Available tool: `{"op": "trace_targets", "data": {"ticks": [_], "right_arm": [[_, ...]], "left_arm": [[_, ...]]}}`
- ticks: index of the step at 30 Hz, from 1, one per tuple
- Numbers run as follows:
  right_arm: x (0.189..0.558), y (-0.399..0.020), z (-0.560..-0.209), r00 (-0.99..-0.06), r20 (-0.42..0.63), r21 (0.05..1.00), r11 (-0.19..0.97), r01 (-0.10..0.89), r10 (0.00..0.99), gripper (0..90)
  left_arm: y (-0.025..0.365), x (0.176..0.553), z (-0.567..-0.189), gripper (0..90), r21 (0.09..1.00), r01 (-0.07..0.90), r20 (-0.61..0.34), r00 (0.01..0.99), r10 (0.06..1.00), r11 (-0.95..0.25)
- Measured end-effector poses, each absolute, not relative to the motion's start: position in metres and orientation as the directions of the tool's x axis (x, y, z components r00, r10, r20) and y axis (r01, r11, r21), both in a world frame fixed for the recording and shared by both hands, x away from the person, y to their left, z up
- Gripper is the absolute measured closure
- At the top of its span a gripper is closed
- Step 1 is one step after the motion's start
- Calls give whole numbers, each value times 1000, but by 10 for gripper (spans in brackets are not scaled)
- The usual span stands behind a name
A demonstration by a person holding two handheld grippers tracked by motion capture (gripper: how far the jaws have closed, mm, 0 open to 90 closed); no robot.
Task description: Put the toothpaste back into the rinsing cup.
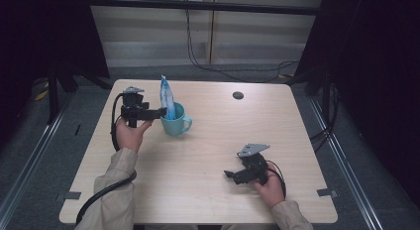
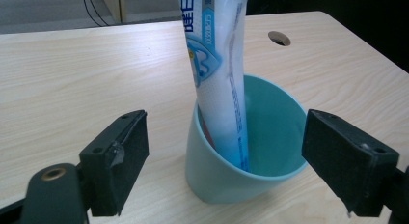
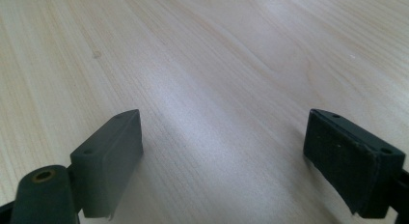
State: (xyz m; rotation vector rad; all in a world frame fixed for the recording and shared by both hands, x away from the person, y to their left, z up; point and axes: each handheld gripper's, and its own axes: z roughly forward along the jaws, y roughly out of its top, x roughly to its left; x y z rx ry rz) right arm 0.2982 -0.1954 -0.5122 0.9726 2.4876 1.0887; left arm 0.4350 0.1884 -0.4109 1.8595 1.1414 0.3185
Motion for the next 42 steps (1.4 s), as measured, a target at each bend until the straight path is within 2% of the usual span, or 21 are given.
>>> {"op": "trace_targets", "data": {"ticks": [23, 42], "right_arm": [[298, -195, -512, -744, 31, 726, 496, 475, 668, 132], [298, -195, -512, -743, 31, 726, 496, 476, 668, 132]], "left_arm": [[190, 406, -423, 161, 809, 558, -232, 593, 771, -186], [196, 386, -442, 170, 806, 560, -232, 599, 767, -193]]}}
